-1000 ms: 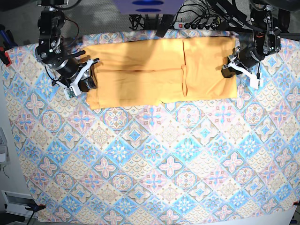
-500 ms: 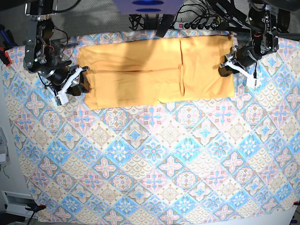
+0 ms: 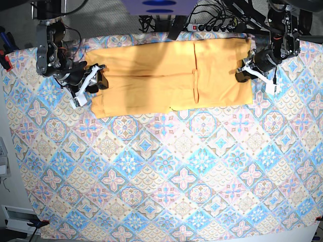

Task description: Fold the T-shirt properly

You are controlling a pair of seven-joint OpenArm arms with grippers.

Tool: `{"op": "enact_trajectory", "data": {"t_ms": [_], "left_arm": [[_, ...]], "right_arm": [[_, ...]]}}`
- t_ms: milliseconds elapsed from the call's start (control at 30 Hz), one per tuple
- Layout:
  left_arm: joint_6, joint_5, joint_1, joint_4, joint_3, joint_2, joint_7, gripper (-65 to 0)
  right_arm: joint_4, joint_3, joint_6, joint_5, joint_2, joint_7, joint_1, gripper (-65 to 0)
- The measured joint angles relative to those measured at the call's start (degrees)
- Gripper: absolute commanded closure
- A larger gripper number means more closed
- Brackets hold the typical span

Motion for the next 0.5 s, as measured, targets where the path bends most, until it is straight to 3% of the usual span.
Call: {"op": "enact_trajectory", "data": {"t_ms": [500], "left_arm": [[0.0, 0.0, 0.1, 0.0, 0.0, 0.0, 0.0, 0.0]], "right_arm": [[-7.7, -0.2, 0.4, 3.8, 0.2, 1.1, 3.0, -24.9]]}}
